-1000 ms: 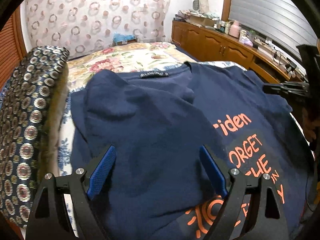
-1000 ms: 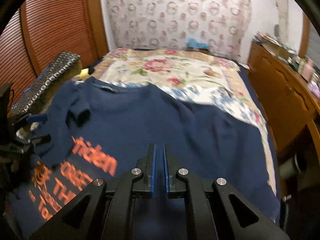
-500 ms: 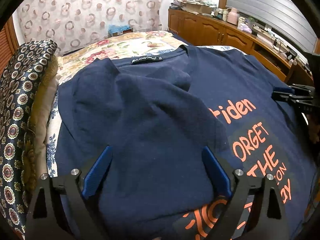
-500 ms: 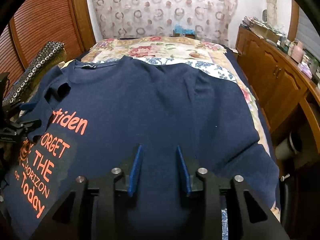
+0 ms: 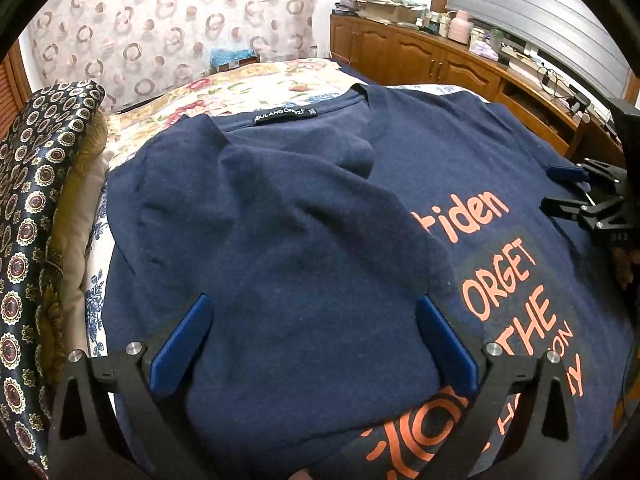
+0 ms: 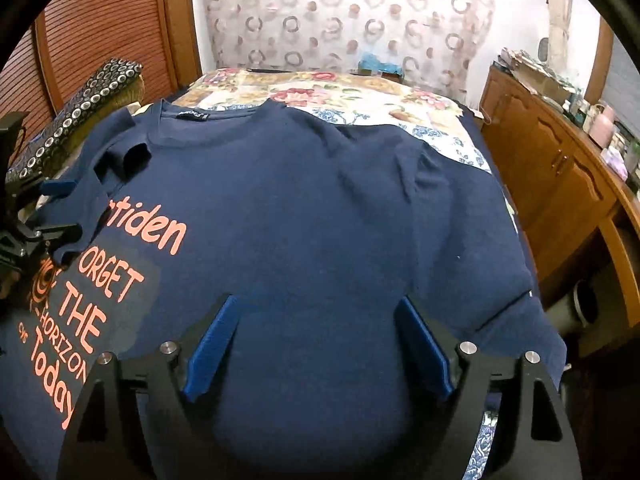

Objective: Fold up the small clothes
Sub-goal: 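Move the right tool to the other side edge and grasp it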

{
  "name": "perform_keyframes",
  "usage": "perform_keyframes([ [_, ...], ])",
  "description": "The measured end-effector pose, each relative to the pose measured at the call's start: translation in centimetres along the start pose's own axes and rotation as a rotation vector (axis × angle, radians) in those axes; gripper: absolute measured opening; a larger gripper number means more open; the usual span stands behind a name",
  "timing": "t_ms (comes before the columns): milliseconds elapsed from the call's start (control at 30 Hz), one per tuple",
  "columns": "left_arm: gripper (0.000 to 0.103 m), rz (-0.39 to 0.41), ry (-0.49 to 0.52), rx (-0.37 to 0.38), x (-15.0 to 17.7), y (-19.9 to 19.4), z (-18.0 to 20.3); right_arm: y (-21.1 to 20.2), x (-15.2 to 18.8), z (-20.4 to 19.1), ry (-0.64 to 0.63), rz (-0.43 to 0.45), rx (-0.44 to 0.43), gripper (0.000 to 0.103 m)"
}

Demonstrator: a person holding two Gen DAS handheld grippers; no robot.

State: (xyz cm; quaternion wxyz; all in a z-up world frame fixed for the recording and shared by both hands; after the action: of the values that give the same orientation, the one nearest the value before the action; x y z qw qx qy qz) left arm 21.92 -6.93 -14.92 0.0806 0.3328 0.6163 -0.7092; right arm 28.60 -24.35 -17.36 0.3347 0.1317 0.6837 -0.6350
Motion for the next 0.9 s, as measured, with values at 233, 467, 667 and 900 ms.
perform_keyframes([
  [233,0.103,-0.001,0.000,0.000,0.0,0.0,0.1,-3.0,1.7,1.1,0.048,0.028,0.023,0.083],
  [467,0.103,-0.001,-0.001,0.000,0.0,0.0,0.1,-6.8,4.6,6.3,0.141,0.079,0.094,0.082],
  [667,0.103,0.000,0.000,0.000,0.0,0.0,0.1,-7.2,6.2,9.7,0.207,0.079,0.097,0.076],
  [900,0.102,0.022,-0.008,-0.014,0.4,-0.8,0.0,-4.9,6.6,10.6,0.253,0.036,0.023,0.069],
])
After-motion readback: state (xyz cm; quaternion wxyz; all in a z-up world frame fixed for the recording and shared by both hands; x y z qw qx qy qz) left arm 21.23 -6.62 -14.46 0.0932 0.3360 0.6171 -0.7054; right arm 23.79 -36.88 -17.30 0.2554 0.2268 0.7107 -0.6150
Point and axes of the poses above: each gripper's, at about its wrist camera, not at the fingertips, and y roughly the way its jaws point, z to its right, x to its underside, the point moved 6 cm from there along y, roughly the way its jaws point, and after that the axes turned 2 degrees about -z, right-handed, at the moved point
